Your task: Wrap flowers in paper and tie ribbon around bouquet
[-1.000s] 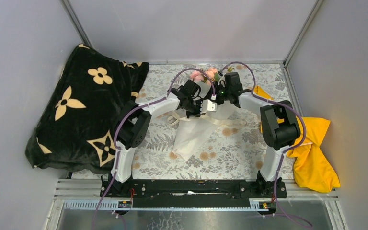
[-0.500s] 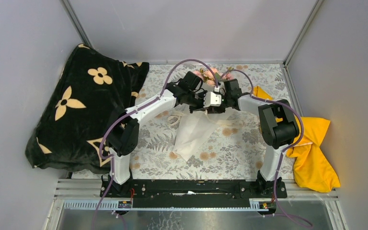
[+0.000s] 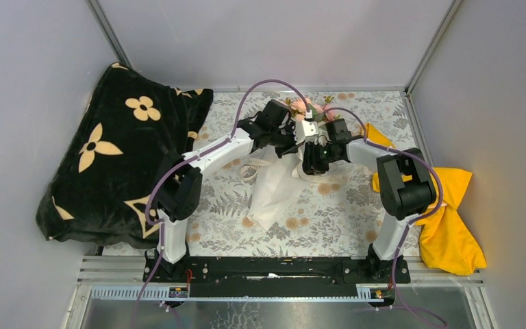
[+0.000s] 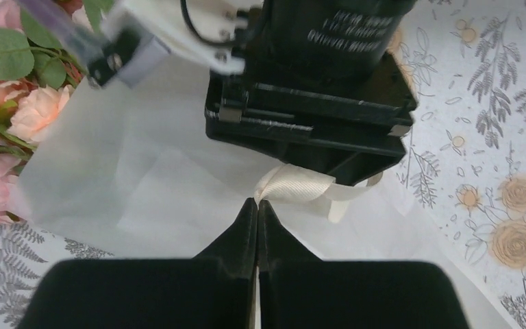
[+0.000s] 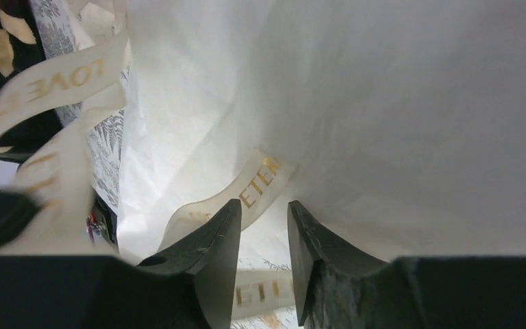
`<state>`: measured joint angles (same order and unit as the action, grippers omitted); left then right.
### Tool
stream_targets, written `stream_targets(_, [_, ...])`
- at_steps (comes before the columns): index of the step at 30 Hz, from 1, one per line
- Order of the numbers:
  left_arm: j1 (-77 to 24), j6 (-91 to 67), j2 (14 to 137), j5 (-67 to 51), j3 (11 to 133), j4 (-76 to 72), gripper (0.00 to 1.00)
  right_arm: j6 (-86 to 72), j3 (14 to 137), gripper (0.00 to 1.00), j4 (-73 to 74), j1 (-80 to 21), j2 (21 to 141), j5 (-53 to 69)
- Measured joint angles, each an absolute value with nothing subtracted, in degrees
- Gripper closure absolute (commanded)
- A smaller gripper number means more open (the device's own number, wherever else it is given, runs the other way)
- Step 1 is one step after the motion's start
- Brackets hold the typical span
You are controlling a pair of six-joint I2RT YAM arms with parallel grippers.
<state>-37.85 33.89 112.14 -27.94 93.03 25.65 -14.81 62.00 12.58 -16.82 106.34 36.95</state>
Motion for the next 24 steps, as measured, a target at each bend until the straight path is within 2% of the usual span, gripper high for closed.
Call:
stream_targets(5, [-37.85,29.91,113.62,-25.87,90.19,20.84,1.00,-14.76,61.98,0.45,15.14,-15.16,102.91,33.17])
stream_targets(9, [-37.85,27.14,114.74,-24.27,87.81,17.82,1.00,-14.98,62.41,0.46,17.30,-14.72,102.28,28.77])
stream_targets(15, [-37.85,24.14,115.61,-22.94,85.95,14.41,1.00,-16.84,62.98,0.55,18.98,-14.28,100.12,20.25])
stream_targets(24, [-37.47,21.43,117.82,-22.61,85.93,11.00,1.00,-19.66,58.06,0.54,15.07,-15.68,84.20,8.93])
